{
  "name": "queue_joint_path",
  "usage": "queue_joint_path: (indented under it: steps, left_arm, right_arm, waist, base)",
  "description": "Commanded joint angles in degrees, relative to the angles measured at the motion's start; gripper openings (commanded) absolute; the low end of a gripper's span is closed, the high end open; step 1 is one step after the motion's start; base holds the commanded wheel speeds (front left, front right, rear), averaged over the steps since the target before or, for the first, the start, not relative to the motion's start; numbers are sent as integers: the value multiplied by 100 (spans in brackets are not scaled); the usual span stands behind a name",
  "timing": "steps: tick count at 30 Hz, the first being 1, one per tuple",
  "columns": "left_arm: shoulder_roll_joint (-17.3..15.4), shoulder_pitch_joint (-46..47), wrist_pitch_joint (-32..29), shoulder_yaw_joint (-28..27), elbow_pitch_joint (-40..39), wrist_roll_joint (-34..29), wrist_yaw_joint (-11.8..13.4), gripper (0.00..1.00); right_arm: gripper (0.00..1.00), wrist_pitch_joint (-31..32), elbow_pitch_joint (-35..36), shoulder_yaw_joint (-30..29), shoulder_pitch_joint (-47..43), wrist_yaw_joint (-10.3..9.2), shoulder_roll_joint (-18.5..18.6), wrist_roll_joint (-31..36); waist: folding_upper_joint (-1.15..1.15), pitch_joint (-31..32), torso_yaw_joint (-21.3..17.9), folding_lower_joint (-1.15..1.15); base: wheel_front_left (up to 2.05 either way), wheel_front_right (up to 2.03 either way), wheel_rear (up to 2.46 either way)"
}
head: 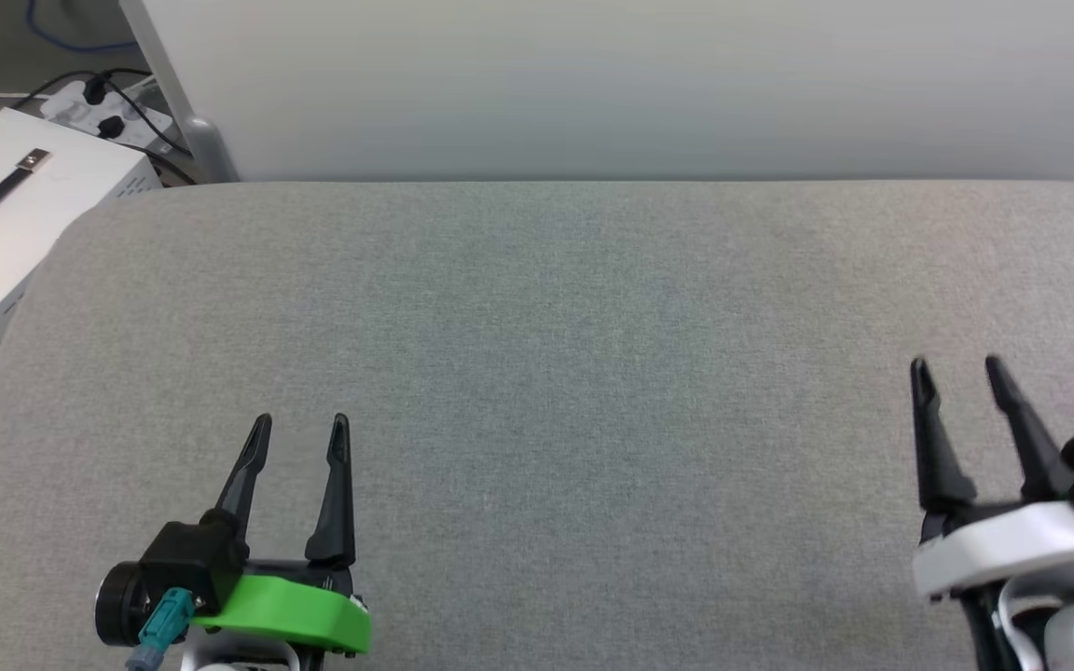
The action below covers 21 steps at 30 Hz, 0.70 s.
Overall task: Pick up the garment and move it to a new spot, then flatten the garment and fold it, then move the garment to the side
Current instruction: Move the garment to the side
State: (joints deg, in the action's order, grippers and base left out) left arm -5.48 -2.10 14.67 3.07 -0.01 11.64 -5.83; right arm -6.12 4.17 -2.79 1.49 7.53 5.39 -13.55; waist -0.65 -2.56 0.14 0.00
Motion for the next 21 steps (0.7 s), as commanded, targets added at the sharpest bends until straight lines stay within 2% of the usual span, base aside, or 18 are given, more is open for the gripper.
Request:
queue_joint_path:
  steps: [1,9,21]
  left_arm:
    - [39,-95,33,-31,43,-31,-38,100]
    - [106,-160,33,-130,285,-119,-96,100]
    - [174,-185,33,-216,92,-237,-144,100]
  right_arm:
    - [100,-98,-112,7,-175,-4,-70,-44]
    - [100,-463,-423,125,-532,-4,-203,-13]
    - [100,-521,-450,170,-426,-4,-243,73]
  waist:
    - [65,102,85,0]
    - [65,215,130,0]
    - [65,203,87,0]
  base:
    - [0,0,0]
    - [0,0,0]
    - [0,0,0]
